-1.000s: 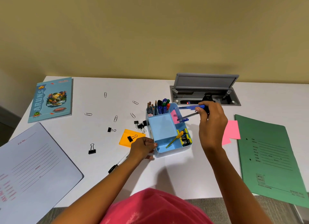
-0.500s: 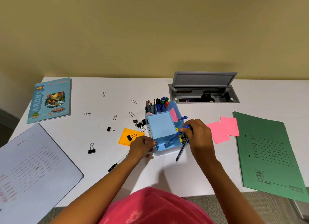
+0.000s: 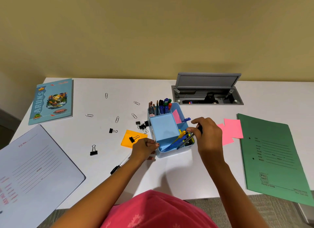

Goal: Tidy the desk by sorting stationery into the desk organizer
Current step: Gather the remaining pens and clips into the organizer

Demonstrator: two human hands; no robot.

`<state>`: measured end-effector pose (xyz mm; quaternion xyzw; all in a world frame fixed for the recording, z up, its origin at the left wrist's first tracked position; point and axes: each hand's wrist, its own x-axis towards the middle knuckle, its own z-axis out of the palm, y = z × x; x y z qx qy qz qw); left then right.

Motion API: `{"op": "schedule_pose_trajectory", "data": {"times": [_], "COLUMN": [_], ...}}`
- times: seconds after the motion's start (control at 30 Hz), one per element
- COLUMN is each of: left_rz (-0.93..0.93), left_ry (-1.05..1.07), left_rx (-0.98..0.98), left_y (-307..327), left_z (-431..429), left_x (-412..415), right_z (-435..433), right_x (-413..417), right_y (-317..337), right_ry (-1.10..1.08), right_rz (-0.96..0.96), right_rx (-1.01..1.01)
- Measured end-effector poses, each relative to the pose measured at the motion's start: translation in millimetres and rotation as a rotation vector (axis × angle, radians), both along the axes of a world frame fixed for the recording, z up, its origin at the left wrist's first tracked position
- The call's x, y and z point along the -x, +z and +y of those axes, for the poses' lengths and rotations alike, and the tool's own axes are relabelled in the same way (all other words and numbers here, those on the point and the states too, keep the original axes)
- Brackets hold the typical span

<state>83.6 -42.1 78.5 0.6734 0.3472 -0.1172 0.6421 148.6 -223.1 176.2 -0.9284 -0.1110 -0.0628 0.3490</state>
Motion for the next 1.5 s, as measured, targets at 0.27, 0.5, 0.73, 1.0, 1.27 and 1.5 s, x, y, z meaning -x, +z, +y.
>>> {"op": "schedule_pose_trajectory", "data": {"times": [0.27, 0.5, 0.73, 1.0, 1.27, 1.5], "left_rz": [-0.003, -0.004, -0.007, -0.013, -0.008, 0.003], "left_ry": [0.003, 0.011, 0.007, -0.005, -0.009, -0.013], "left_rx": [-0.008, -0.015, -0.017, -0.046, -0.041, -0.012], "left_y": [-1, -2, -2, 0, 1, 4], "left_z": [-1, 0, 0, 1, 2, 3], "left_x": [0, 1, 1, 2, 2, 1], "right_z": [16, 16, 8, 17, 14, 5], "right_x": [10, 0, -22, -60, -52, -11], "right_y": [-6, -43, -45, -56, -21, 21], "right_ry": [0.147, 0.109, 0.026, -0.011, -0.017, -0.009], "right_rz": [-0.011, 0.134, 0.008, 0.072, -0.207, -0.389], "right_rx": [-0.109, 0.06, 0.143, 0.176, 0.178, 0.025]}}
